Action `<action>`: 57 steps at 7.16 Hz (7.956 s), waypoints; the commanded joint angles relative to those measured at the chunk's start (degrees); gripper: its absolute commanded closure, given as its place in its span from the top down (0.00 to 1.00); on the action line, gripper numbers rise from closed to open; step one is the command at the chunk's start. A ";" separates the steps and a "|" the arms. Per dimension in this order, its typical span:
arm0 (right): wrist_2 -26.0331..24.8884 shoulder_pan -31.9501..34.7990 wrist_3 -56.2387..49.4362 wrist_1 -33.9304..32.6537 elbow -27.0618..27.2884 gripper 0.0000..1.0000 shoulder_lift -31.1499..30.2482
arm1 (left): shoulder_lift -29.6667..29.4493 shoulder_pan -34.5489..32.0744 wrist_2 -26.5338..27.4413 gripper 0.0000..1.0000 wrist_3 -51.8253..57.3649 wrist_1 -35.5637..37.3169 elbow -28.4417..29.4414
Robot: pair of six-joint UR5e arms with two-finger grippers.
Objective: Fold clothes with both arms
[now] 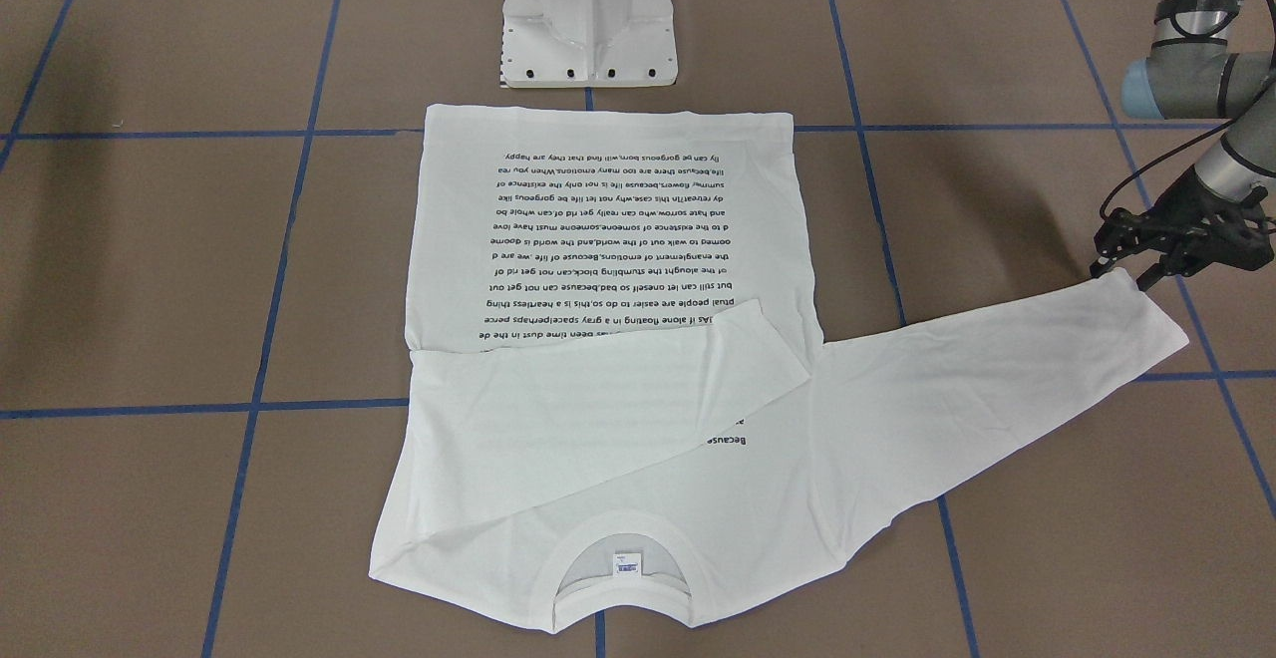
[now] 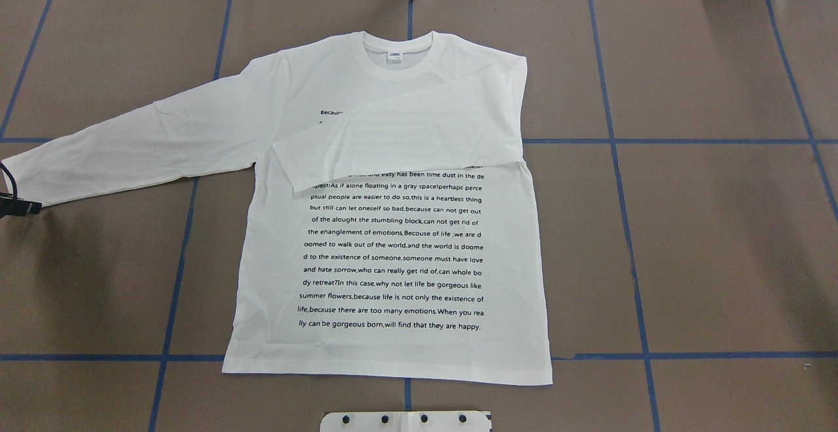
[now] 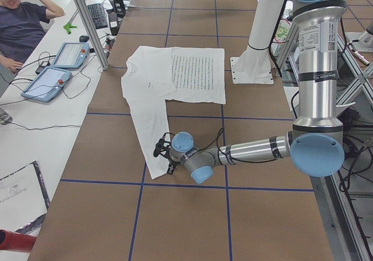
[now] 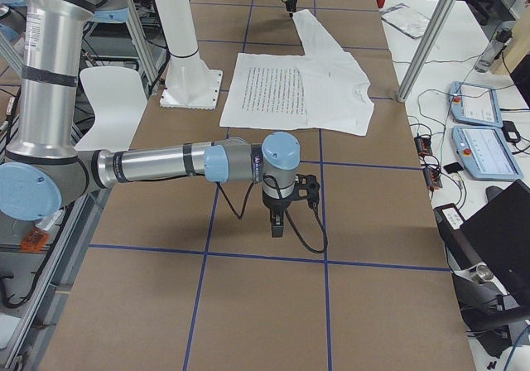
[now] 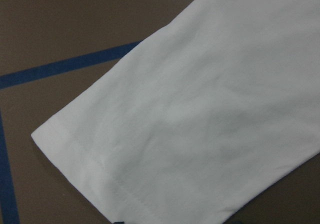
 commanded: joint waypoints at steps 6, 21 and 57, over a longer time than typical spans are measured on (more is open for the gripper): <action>-0.02 0.07 0.00 0.00 0.38 1.00 0.00 | 0.37 -0.09 0.64 0.00 0.00 0.24 -1.78; 0.24 0.59 0.18 -0.09 0.03 1.00 0.88 | -44.79 5.86 -1.21 0.00 -21.00 41.82 -14.88; -33.24 -48.88 62.83 -1.85 -28.42 1.00 58.15 | -41.20 5.80 -4.63 0.99 15.91 41.99 -9.88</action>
